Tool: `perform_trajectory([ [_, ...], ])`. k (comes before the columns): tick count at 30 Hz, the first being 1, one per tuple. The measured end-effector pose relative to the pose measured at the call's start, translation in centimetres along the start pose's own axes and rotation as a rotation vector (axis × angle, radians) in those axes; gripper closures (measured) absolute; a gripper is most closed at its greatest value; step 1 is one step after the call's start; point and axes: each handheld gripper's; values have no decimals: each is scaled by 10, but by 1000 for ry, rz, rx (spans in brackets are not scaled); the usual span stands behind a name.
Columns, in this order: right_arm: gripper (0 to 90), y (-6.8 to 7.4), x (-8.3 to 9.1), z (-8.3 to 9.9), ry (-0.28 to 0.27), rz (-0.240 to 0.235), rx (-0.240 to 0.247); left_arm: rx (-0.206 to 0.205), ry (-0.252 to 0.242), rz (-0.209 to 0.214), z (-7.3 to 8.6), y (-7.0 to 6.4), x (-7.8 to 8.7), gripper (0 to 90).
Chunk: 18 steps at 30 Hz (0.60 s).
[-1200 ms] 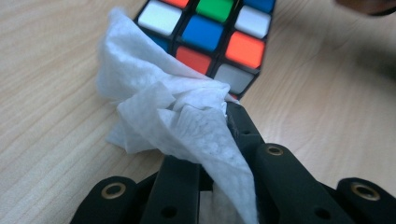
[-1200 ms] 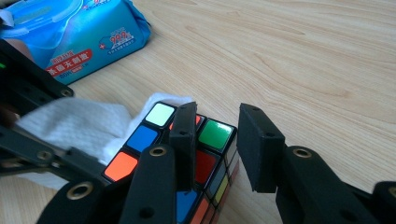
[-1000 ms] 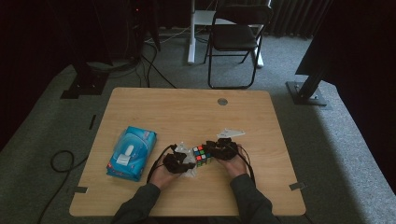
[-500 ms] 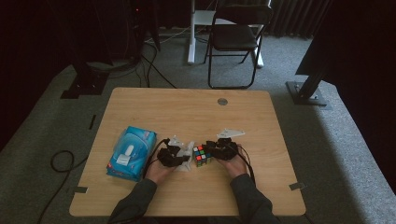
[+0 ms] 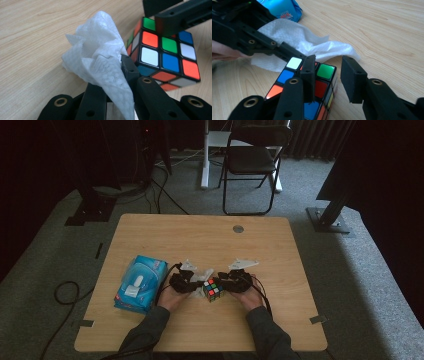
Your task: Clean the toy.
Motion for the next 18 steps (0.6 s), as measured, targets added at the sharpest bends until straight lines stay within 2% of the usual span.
perform_trajectory([
  [6,616,2,0,-1,1,33,3,-2,-11,19,3,-10,1,840],
  [10,617,3,0,-2,0,53,7,-22,-7,44,2,-20,-1,840],
  [12,600,3,0,-3,-4,74,3,-40,1,38,0,-25,-2,840],
  [18,567,3,1,-3,2,89,7,-26,-10,40,1,-23,-1,839],
])
Point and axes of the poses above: each handheld gripper's, and its own axes: x roughly backward along the jaws, z roughly out of its underside, y roughly to its left, and after that the axes turned 6 degrees about -x, right-handed
